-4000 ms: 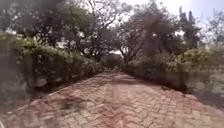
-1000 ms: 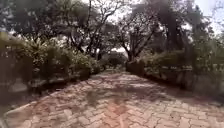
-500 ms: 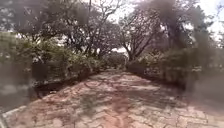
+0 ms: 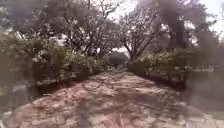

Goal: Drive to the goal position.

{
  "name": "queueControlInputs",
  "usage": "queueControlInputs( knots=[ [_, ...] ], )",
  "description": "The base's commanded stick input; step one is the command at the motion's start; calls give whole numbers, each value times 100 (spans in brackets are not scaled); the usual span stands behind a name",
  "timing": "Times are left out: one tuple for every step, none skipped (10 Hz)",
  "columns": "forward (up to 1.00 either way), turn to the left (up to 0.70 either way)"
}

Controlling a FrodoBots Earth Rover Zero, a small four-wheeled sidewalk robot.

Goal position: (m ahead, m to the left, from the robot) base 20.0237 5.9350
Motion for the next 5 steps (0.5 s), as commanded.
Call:
queueControlInputs(
  knots=[
    [70,-15],
    [70,0],
    [70,0],
    [70,-4],
    [70,-24]
  ],
)
